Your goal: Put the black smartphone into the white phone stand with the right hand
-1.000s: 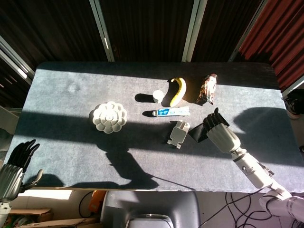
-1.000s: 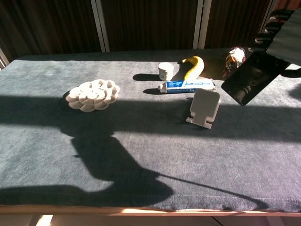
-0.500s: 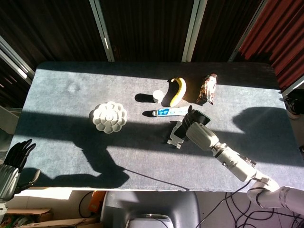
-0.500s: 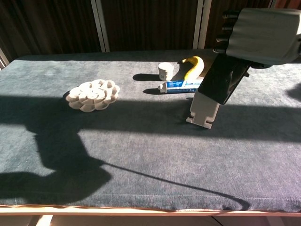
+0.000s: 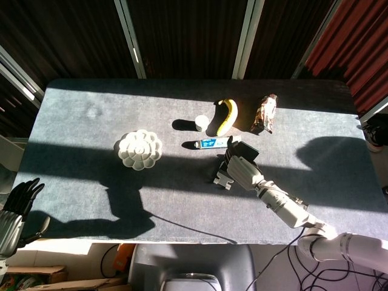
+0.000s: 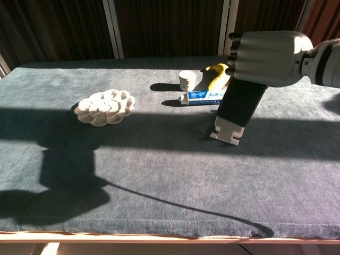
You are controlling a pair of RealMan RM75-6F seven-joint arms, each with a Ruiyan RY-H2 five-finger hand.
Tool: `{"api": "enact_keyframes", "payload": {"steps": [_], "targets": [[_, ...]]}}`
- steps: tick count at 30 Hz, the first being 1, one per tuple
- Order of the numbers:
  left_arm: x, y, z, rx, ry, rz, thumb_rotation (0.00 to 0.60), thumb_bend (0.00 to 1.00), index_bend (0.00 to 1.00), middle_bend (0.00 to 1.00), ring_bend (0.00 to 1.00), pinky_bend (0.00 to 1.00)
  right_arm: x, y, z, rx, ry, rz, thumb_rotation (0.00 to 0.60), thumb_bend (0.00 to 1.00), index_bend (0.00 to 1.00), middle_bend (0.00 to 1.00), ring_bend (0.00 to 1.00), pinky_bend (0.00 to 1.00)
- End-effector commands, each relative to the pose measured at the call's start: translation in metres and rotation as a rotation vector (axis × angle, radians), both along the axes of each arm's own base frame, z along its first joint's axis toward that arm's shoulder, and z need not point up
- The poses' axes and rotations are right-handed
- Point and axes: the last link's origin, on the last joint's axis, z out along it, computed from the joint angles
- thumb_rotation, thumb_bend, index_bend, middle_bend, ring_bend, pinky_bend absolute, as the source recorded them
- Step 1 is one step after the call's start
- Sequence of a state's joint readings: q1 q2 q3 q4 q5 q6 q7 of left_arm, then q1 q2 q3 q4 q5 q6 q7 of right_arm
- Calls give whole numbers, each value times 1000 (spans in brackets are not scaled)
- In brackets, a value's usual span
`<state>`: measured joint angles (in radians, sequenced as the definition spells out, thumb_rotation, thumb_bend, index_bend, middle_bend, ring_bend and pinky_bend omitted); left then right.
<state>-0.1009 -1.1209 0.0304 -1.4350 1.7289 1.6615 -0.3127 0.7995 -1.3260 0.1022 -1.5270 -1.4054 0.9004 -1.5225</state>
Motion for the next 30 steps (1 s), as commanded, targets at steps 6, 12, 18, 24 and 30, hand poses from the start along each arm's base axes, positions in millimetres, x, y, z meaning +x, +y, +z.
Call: {"api": "enact_keyframes", "payload": {"steps": [6, 12, 18, 24, 30], "targets": [[-1, 0, 1, 2, -2, 2, 600, 409, 0, 0, 0, 0, 3, 0, -14, 22, 33, 9, 600, 344, 1000, 718, 475, 307], [0, 0, 1, -1, -2, -1, 600, 409, 0, 0, 0, 0, 3, 2, -20, 39, 52, 5, 600, 344, 1000, 718, 475, 307], [0, -1, 1, -3, -1, -4, 600, 409, 0, 0, 0, 0, 4, 3, -26, 45, 53, 4, 600, 344, 1000, 718, 475, 305], [0, -1, 1, -4, -1, -5, 600, 409, 0, 0, 0, 0, 5, 4, -32, 54, 58, 7, 600, 343, 999, 718, 475, 304], [-1, -1, 2, -5, -1, -3, 600, 408, 0, 0, 0, 0, 5, 3, -34, 47, 61, -1, 600, 332, 938, 718, 453, 299]]}}
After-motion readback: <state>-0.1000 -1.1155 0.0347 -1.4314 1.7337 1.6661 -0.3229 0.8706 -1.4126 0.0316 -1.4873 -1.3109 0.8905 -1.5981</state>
